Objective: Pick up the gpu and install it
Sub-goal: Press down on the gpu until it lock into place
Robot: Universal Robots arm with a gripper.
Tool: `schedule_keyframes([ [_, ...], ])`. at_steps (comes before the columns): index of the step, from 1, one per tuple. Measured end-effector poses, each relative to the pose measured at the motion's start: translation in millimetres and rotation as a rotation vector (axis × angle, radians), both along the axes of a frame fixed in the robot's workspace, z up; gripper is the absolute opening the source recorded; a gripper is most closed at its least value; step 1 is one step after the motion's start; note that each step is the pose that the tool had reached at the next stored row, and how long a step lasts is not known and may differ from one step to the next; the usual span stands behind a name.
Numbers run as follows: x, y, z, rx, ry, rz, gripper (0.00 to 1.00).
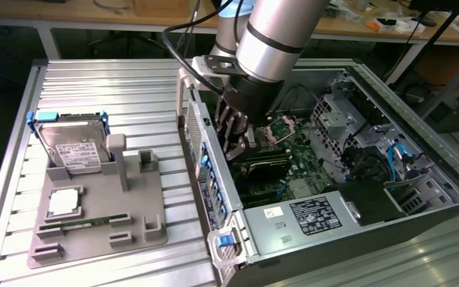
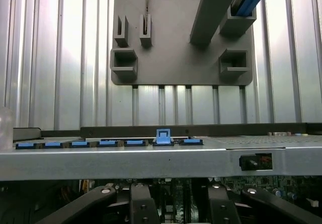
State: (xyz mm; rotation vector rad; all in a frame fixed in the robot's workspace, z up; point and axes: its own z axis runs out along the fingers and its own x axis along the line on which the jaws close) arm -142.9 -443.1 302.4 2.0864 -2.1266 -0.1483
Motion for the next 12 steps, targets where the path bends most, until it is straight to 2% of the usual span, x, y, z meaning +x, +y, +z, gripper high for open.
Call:
schedule_keyframes([
  [1,0.0,0.0,0.0,-0.0002,0.0007,0.0,0.41],
  [2,0.3,0.0,-0.3,0.0005,0.0076,0.001,0.41],
  [3,0.3,0.0,-0.4,0.0017,0.0198,0.002,0.41],
  [5,1.4,-0.1,-0.7,0.0028,0.0503,0.005,0.41],
  [6,2.2,0.0,-0.8,0.0028,0.0593,0.008,0.41],
  [7,3.2,0.0,-0.8,0.0022,0.0657,0.012,0.41],
  [9,5.9,-0.2,-0.6,0.0015,0.0754,0.02,0.41],
  [12,9.0,-0.1,-0.9,0.0038,0.1008,0.028,0.41],
])
